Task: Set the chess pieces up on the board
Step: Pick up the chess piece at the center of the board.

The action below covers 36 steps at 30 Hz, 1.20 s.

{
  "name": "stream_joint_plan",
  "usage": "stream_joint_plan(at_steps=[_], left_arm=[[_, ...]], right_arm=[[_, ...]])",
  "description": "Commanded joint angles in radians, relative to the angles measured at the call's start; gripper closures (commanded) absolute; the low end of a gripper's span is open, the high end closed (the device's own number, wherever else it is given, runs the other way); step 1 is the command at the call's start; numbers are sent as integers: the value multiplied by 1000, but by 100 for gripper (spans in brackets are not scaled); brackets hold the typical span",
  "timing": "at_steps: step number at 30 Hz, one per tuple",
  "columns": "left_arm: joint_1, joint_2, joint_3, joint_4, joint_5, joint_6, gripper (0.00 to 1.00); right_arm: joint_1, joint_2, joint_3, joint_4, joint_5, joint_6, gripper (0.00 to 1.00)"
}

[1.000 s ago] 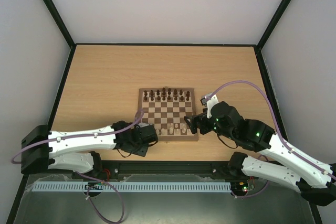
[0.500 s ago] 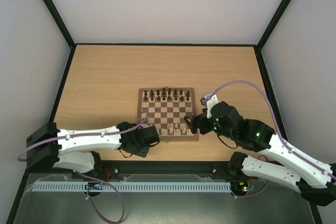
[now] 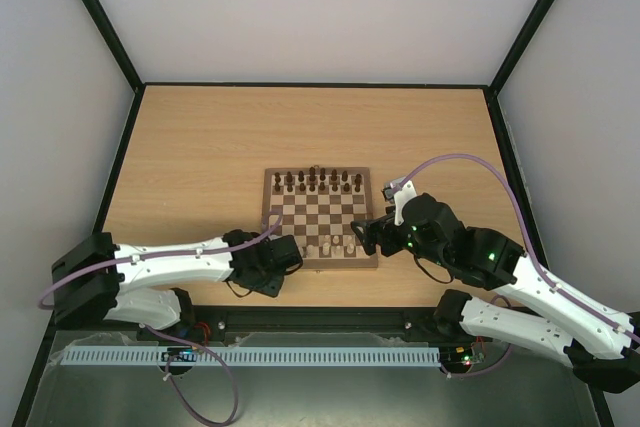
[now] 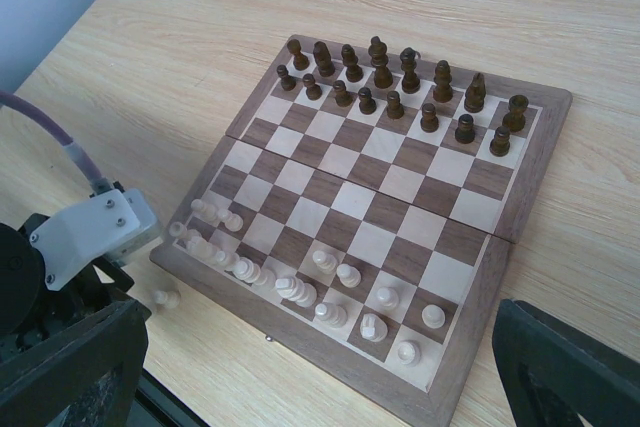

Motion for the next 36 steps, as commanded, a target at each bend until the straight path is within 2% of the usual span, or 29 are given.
stream_joint_plan(at_steps=[1,7,14,30,36], left_arm=[[8,21,-17,16,18,24,62],[10,20,-28,18,24,22,69],[13,12,-42,16,25,16,71],[31,43,-40,34,26,44,84],[31,18,-24,-10,25,33,87]], right_arm=[[-2,-9,-9,6,-1,-11,5],[-3,-8,-8,6,0,-11,5],[-3,-7,-9,5,-2,-13,5],[-2,-11,-10,5,-2,-13,5],[-2,-11,-10,5,-2,-13,5]])
